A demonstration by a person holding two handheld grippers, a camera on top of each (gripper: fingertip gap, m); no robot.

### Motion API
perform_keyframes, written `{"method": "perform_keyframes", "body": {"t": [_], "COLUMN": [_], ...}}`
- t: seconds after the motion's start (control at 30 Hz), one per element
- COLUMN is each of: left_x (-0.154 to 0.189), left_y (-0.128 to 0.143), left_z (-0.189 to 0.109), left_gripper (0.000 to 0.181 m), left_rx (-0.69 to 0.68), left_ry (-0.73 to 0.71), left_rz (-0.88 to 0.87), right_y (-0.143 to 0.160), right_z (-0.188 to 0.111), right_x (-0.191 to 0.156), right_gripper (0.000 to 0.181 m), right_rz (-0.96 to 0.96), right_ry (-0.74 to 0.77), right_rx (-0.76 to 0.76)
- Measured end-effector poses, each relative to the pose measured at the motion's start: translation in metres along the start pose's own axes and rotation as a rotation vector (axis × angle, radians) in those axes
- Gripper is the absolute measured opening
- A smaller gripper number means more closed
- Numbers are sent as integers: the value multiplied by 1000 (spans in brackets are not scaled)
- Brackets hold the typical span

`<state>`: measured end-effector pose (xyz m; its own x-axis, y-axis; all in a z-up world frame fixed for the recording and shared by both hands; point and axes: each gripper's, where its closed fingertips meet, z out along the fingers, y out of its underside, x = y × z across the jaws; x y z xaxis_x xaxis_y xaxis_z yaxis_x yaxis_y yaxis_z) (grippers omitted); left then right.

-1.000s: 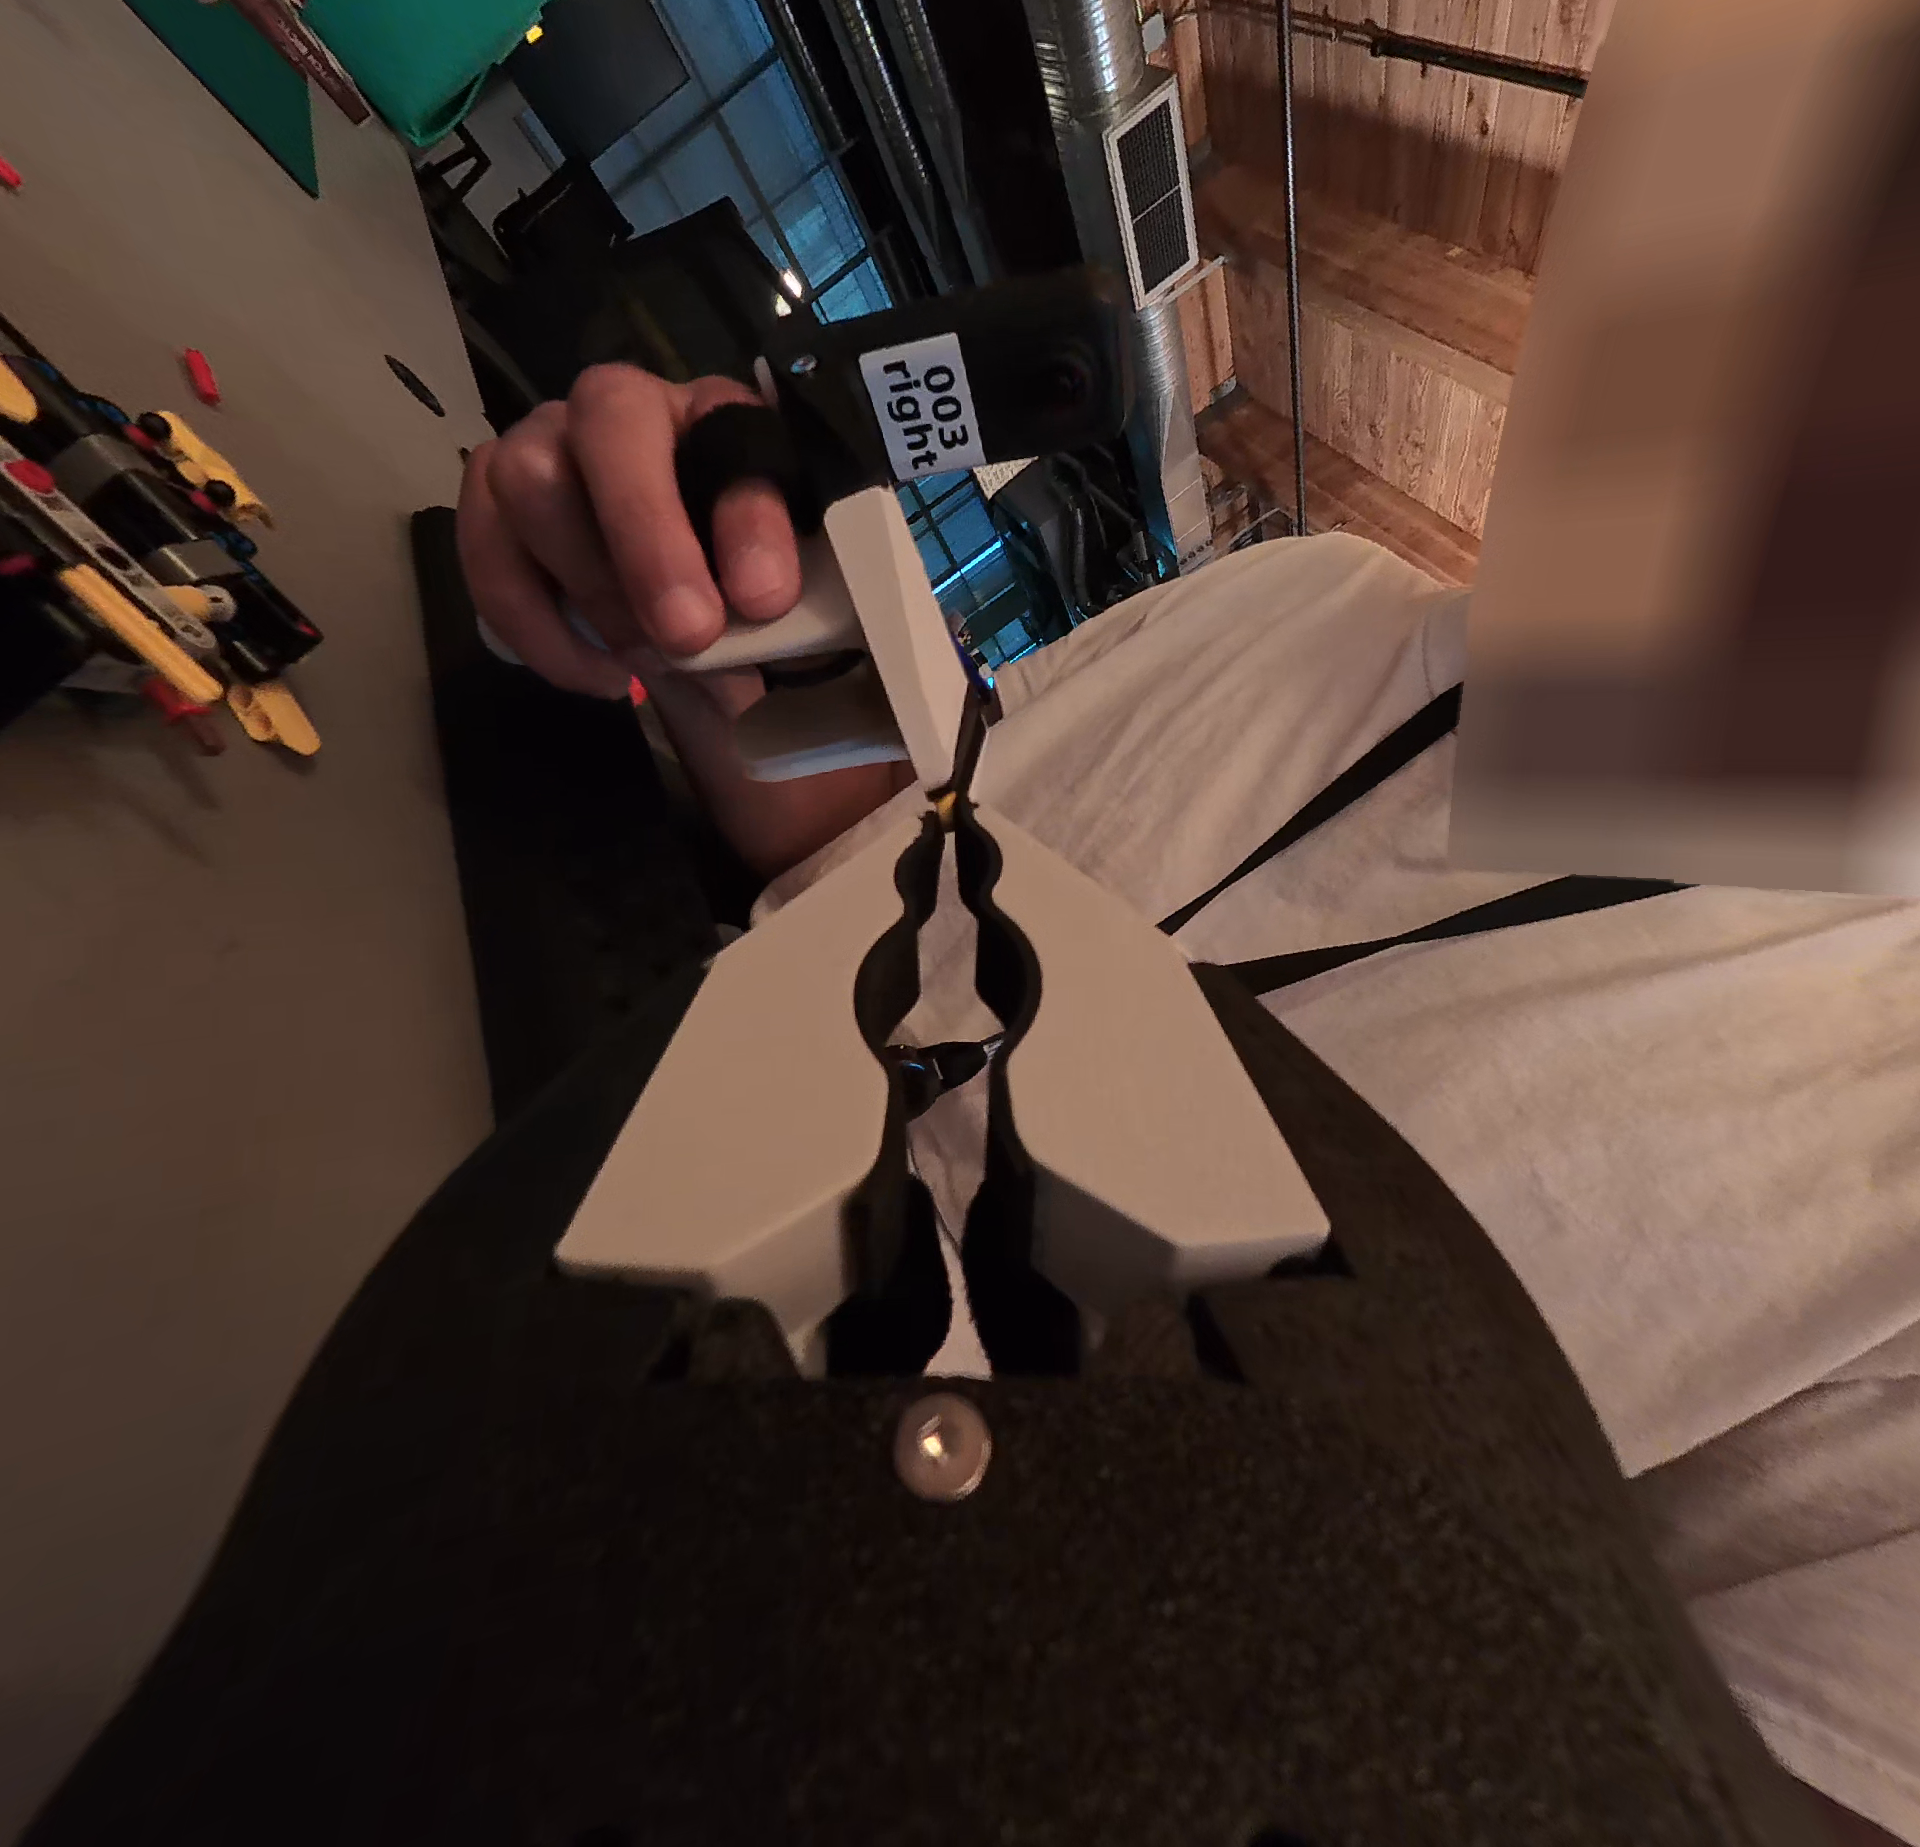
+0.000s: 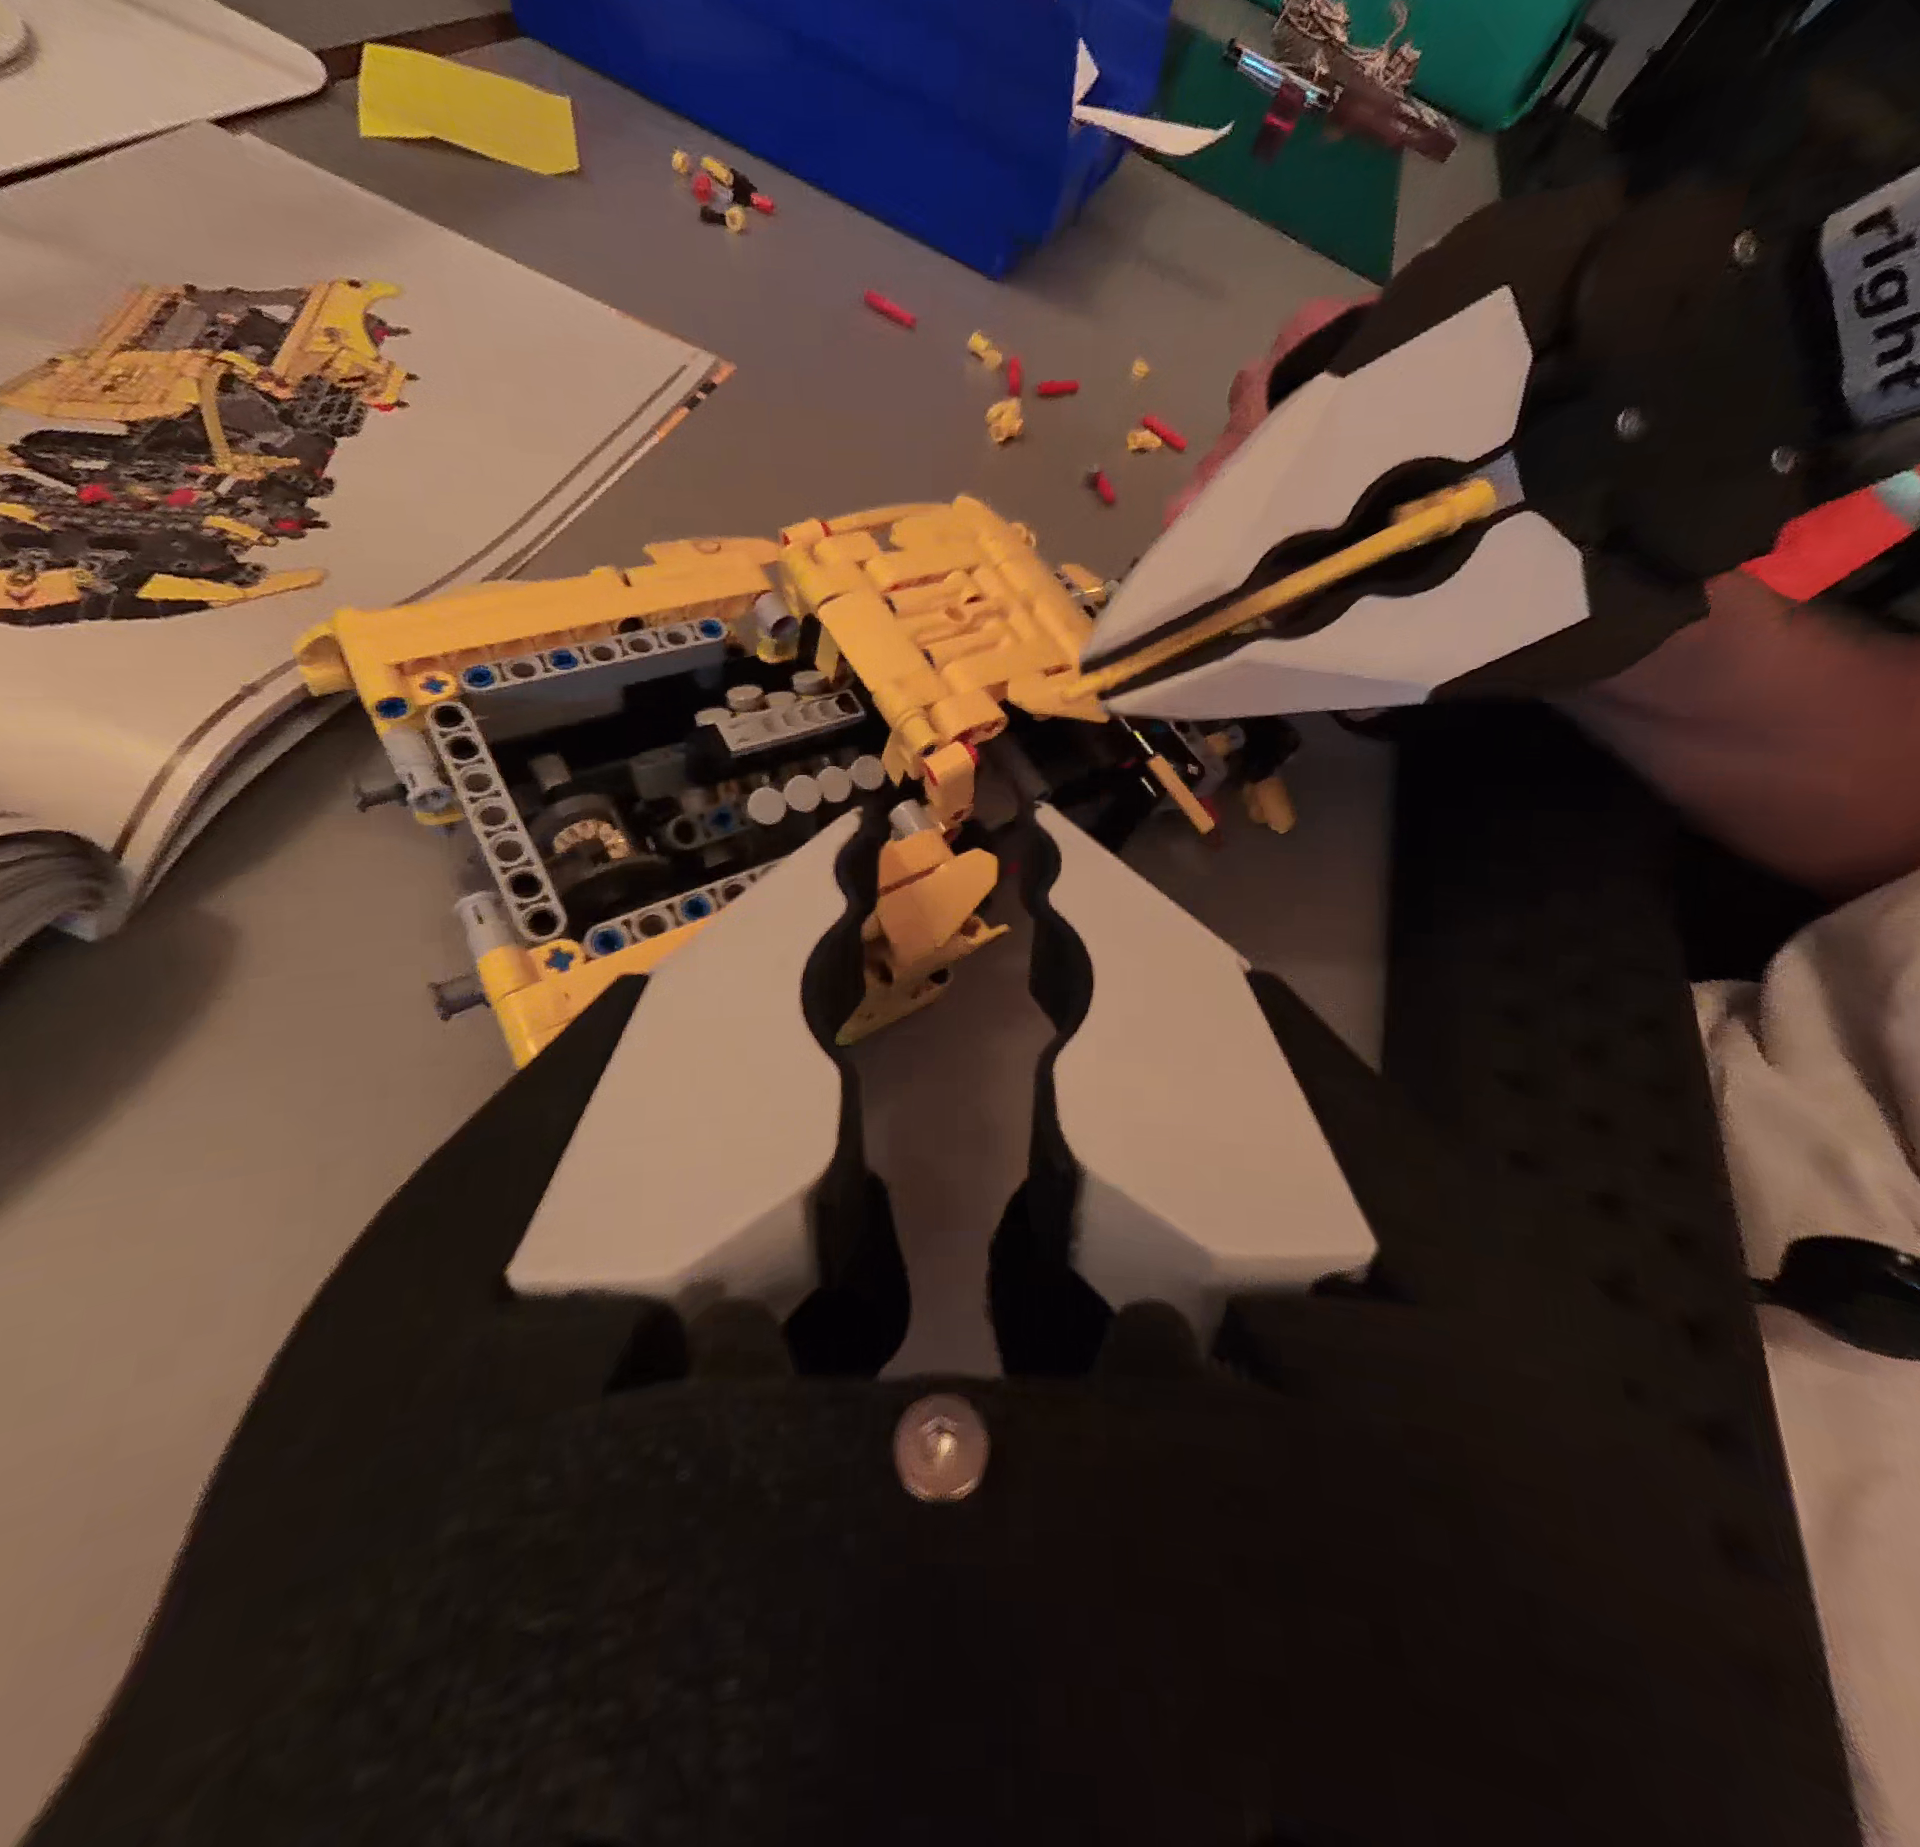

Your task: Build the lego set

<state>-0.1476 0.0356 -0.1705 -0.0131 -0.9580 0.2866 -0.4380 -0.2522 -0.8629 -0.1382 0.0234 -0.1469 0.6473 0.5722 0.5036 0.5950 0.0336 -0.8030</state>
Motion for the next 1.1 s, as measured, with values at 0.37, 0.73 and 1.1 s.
{"method": "perform_keyframes", "body": {"t": [0.37, 0.73, 1.1], "left_x": [0, 0, 0], "left_y": [2, 3, 3], "left_z": [15, 15, 15], "left_gripper": [9, 8, 7], "left_rx": [-62, -42, -42], "left_ry": [46, 51, 84], "left_rz": [12, 64, 77], "right_y": [15, 15, 15], "right_z": [15, 17, 20], "right_x": [-3, -3, -3], "right_gripper": [3, 3, 3], "right_rz": [-148, -120, -193], "right_ry": [-63, -99, -140], "right_rx": [-118, -86, -102]}}
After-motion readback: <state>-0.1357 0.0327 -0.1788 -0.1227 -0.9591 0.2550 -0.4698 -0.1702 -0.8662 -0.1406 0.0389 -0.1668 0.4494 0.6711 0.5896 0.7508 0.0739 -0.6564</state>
